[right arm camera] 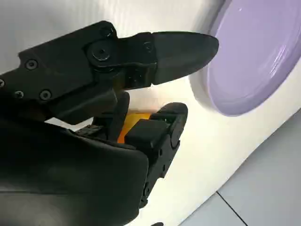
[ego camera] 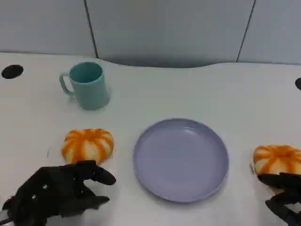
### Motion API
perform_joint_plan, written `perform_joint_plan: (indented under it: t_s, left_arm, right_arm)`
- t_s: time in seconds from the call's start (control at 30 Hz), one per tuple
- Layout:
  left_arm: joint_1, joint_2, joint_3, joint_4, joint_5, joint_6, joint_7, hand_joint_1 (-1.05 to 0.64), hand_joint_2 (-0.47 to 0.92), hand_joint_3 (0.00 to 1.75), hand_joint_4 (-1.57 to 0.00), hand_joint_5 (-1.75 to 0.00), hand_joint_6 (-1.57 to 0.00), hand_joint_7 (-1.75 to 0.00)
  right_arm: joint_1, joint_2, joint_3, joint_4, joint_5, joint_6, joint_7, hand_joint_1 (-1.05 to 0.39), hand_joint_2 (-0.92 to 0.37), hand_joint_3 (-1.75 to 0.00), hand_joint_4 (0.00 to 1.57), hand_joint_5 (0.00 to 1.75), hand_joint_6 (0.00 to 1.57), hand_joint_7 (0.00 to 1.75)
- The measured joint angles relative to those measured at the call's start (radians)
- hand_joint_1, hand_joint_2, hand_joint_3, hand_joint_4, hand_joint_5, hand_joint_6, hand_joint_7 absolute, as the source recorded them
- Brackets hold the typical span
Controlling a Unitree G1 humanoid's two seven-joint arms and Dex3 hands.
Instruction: Grasp the bread from the table and place it into the plate.
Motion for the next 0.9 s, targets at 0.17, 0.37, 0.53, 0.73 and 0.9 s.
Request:
perform_joint_plan:
  t_s: [0.17, 0.37, 0.53, 0.73, 0.9]
  left_arm:
    - [-0.004, 0.006, -0.011, -0.007, 0.011, 0.009, 0.0, -0.46, 0.92, 0.14, -0.42, -1.26, -0.49, -0.96]
    - [-0.019, 0.009, -0.019, -0.011, 0.012, 0.056, 0.0, -0.47, 0.92, 0.13, -0.45, -1.29, -0.49, -0.96]
    - [-0.02, 0.009, -0.021, -0.014, 0.018, 0.06, 0.0, -0.47, 0.92, 0.13, -0.4, -1.25, -0.49, -0.96]
    - [-0.022, 0.009, -0.021, -0.015, 0.02, 0.067, 0.0, -0.46, 0.92, 0.14, -0.42, -1.19, -0.52, -0.91]
    - [-0.024, 0.01, -0.02, -0.014, 0.019, 0.062, 0.0, -0.42, 0.92, 0.13, -0.46, -1.16, -0.54, -0.89]
  right_arm:
    - [0.009, 0.0, -0.001, -0.015, 0.0, 0.02, 0.001, -0.33, -0.92, -0.39, 0.49, 0.81, 0.71, 0.01]
    - [0.009, 0.0, -0.001, -0.02, 0.005, 0.022, 0.001, -0.33, -0.92, -0.39, 0.5, 0.82, 0.72, 0.01]
    - [0.009, 0.0, -0.001, -0.001, 0.006, 0.004, -0.001, -0.34, -0.92, -0.39, 0.5, 0.83, 0.72, 0.01]
    - [0.008, 0.0, -0.001, -0.005, 0.003, 0.012, -0.001, -0.34, -0.92, -0.4, 0.5, 0.82, 0.71, 0.01]
    - [0.008, 0.0, 0.001, -0.014, -0.011, 0.016, -0.001, -0.35, -0.92, -0.4, 0.5, 0.81, 0.72, 0.01]
